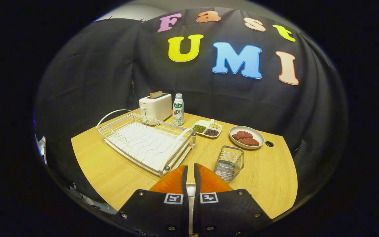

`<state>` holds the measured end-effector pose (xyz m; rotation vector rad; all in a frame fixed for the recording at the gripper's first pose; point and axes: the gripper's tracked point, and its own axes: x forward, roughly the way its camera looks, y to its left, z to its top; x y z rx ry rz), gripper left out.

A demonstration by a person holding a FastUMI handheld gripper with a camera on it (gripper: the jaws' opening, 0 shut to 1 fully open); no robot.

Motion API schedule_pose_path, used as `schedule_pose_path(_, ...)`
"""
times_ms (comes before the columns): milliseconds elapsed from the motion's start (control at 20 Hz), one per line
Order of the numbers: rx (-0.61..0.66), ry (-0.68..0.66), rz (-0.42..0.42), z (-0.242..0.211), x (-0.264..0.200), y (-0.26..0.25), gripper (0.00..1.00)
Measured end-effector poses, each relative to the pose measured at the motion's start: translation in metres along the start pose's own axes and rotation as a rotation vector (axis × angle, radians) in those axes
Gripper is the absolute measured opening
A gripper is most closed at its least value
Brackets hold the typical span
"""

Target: Take the plate from the dish rack, then take the spoon from the basket and place it into the plate.

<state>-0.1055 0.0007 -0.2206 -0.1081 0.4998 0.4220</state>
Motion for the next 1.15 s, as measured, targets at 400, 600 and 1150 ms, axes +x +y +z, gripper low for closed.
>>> schedule_pose_path(400, 0.063, -0.069, -0.067, 0.020, -0.010, -0.032, 0.67)
schedule_pose_path(600, 0.099, -0.198, -0.197, 0.062, -0.046, -0.071, 0.67)
schedule_pose_path(1150, 0.109, -0.420, -0.453, 0.125, -0.134, -0.153, 0.96)
